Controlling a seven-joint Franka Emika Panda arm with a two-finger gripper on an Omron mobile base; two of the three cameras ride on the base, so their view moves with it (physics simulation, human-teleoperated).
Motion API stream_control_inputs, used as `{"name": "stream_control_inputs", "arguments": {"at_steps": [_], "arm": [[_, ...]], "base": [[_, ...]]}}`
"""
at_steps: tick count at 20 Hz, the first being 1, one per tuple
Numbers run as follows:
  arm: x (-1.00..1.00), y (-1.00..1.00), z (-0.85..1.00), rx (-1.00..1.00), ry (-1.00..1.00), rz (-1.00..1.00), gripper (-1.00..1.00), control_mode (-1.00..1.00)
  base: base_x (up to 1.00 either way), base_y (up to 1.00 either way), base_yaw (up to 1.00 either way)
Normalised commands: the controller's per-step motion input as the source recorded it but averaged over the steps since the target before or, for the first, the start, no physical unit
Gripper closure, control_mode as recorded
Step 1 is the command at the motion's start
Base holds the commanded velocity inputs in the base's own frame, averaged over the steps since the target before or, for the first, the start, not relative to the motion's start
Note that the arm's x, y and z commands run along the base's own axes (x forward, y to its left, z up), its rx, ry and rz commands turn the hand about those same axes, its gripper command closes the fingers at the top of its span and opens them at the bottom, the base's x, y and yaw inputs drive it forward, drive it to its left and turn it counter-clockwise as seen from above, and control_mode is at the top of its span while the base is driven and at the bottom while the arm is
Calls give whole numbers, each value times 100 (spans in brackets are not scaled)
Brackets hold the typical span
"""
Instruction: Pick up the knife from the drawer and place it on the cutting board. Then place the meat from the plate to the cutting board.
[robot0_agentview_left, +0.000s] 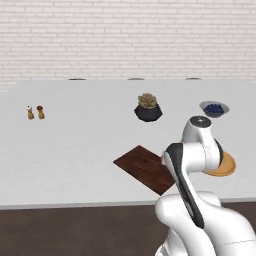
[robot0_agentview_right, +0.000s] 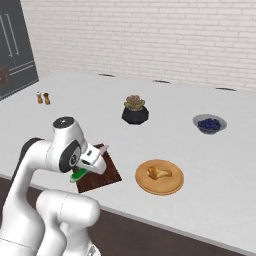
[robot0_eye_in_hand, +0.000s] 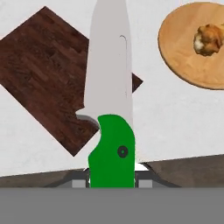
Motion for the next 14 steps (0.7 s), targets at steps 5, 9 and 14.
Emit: {"name": "stream_control_inputs", "arguments": {"at_steps": [5, 9, 14], "arm": [[64, 6, 0, 0, 0, 44, 100, -100], [89, 56, -7, 0, -1, 47, 100, -100], [68, 59, -14, -3, 5, 50, 100, -100]], "base": [[0, 0, 0], [0, 0, 0], [0, 0, 0]]}}
